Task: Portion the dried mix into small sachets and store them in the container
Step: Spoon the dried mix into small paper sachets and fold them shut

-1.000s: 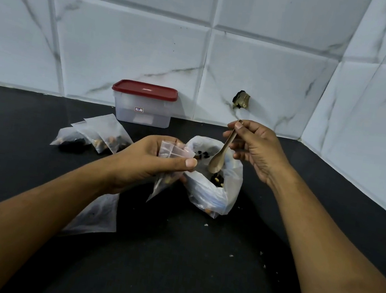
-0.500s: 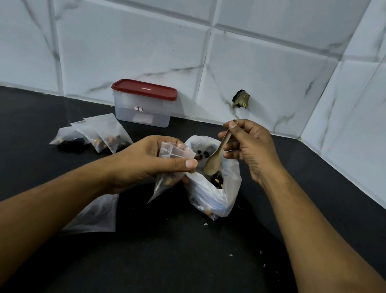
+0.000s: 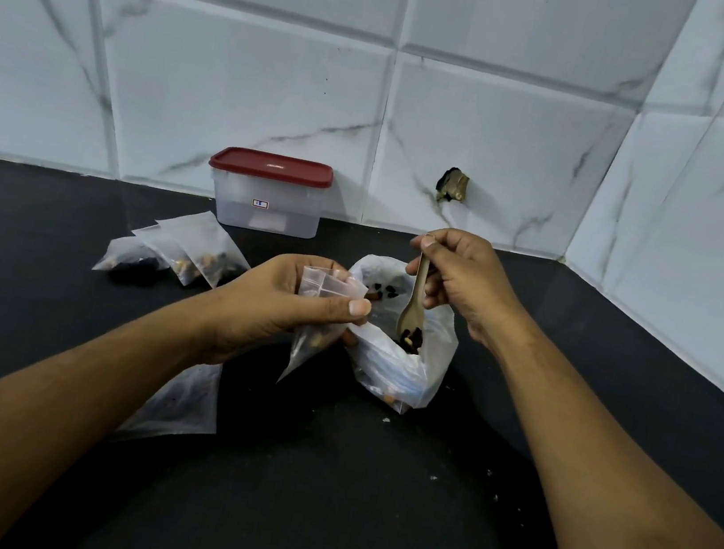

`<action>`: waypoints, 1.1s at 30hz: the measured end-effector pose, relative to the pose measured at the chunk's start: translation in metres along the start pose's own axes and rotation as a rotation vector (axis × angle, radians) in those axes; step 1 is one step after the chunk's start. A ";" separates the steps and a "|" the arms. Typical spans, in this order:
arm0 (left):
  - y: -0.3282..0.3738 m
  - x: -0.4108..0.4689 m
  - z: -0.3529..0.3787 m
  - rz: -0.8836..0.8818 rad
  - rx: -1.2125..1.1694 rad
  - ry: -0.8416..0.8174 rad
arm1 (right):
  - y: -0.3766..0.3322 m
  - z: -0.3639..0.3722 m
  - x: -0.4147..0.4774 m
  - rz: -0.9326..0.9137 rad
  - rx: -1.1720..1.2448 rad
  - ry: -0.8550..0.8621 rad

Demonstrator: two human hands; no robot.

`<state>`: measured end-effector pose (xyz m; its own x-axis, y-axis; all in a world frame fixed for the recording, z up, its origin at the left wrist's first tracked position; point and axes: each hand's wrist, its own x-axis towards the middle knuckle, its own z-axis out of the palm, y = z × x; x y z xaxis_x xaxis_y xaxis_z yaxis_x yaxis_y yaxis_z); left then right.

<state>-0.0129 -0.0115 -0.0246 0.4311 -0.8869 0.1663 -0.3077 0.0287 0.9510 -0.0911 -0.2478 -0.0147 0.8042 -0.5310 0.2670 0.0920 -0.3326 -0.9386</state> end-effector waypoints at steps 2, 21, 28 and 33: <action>0.000 0.000 0.001 0.002 0.002 -0.006 | 0.000 0.000 -0.001 0.015 -0.023 -0.013; 0.000 0.001 0.000 -0.006 0.000 0.006 | 0.000 0.000 -0.003 0.128 0.016 0.109; -0.001 0.003 -0.003 -0.009 -0.007 0.140 | -0.001 -0.002 -0.003 0.151 0.021 0.154; -0.003 0.005 -0.003 -0.037 0.024 0.212 | -0.003 -0.001 -0.005 0.158 0.055 0.173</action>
<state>-0.0076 -0.0147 -0.0264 0.6104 -0.7702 0.1851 -0.3074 -0.0149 0.9515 -0.0960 -0.2444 -0.0131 0.6988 -0.7005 0.1448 0.0085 -0.1943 -0.9809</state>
